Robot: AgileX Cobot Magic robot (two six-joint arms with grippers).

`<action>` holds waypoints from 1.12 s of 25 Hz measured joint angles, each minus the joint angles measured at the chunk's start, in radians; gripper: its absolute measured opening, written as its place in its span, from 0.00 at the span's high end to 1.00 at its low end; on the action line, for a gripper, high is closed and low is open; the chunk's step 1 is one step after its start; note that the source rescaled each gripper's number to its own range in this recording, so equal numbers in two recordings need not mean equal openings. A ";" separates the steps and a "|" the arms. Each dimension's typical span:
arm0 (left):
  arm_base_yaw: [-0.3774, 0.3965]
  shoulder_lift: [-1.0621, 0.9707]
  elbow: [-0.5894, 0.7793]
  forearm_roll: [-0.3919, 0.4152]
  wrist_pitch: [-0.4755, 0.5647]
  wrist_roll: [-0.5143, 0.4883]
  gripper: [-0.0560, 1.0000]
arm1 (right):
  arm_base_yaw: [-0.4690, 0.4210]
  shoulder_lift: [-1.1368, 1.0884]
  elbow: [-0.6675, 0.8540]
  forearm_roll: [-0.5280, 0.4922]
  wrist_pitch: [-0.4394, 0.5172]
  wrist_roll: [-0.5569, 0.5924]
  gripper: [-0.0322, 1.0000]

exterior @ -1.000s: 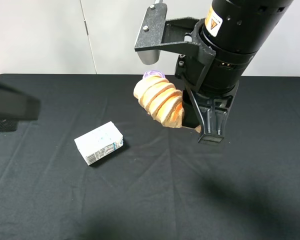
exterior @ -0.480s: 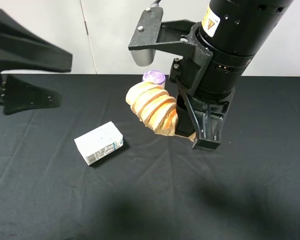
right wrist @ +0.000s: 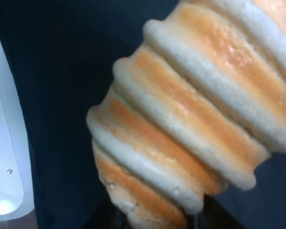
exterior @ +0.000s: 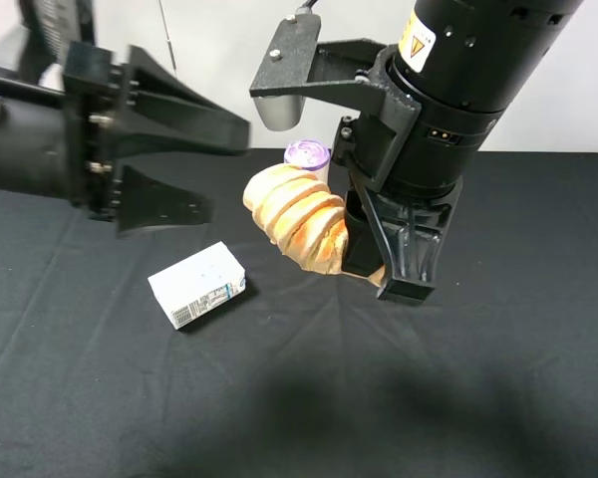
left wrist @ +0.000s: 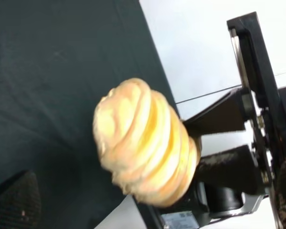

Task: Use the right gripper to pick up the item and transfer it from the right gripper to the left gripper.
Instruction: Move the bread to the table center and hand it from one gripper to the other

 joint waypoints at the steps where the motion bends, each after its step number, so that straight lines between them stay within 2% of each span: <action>1: -0.016 0.019 0.000 -0.031 -0.007 0.017 0.01 | 0.000 0.000 0.000 0.000 0.000 0.000 0.97; 8: -0.099 0.138 -0.001 -0.209 -0.018 0.141 0.02 | 0.000 0.000 0.000 0.000 0.000 0.000 0.97; 11: -0.126 0.176 -0.001 -0.222 -0.019 0.162 0.04 | 0.000 0.000 0.000 0.000 0.000 0.000 0.97; 14: -0.140 0.198 -0.001 -0.224 -0.022 0.166 0.11 | 0.000 0.000 0.000 0.001 -0.001 0.000 0.97; 15: -0.140 0.202 -0.001 -0.224 -0.023 0.166 0.15 | 0.000 0.000 0.000 0.001 -0.003 0.000 0.97; 18: -0.143 0.203 -0.001 -0.225 -0.036 0.168 0.36 | 0.000 0.000 0.000 0.001 -0.003 0.000 0.97; 23: -0.143 0.203 -0.001 -0.233 -0.051 0.168 0.75 | 0.000 0.000 0.000 0.001 -0.003 0.000 0.97; 24: -0.143 0.203 -0.001 -0.233 -0.054 0.168 0.80 | 0.000 0.000 0.000 0.001 -0.003 0.000 0.97; 28: -0.143 0.203 -0.001 -0.235 -0.060 0.169 0.86 | 0.000 0.000 0.000 0.001 -0.003 0.000 0.97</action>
